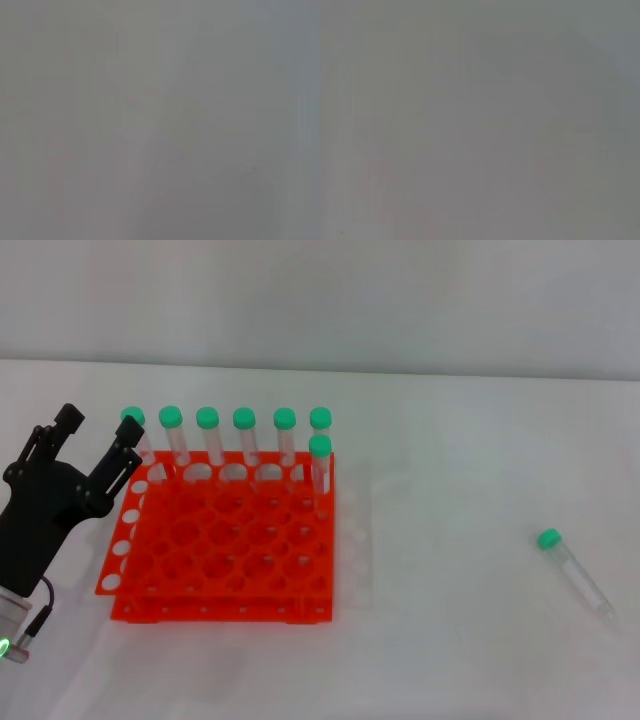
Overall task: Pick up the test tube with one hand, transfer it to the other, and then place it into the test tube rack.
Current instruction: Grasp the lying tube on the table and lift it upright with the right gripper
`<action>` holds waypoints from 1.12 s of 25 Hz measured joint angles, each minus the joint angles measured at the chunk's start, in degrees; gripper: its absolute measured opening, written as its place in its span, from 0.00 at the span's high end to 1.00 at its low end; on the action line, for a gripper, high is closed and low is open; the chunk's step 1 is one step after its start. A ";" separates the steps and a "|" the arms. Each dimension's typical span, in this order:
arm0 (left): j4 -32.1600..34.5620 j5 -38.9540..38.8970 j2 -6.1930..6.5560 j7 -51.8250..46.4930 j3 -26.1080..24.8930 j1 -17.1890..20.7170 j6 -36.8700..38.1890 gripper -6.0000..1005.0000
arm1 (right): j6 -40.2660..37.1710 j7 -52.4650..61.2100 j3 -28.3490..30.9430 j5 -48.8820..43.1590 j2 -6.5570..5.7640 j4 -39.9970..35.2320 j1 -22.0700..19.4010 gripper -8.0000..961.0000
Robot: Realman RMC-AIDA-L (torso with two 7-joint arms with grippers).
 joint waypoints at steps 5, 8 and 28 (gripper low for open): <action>0.06 0.04 0.00 0.00 -0.04 -0.08 0.00 0.20 | 0.05 0.07 -0.55 -0.01 0.00 -0.29 -0.19 0.09; 0.21 0.25 0.00 0.00 -0.02 -0.09 0.01 0.20 | -0.02 0.06 -0.62 -0.04 -0.03 -0.44 -0.22 0.09; 0.11 -0.15 -0.26 0.29 -0.32 -1.87 -3.77 0.20 | -3.15 3.84 -3.43 -4.27 -0.21 -10.17 0.30 0.09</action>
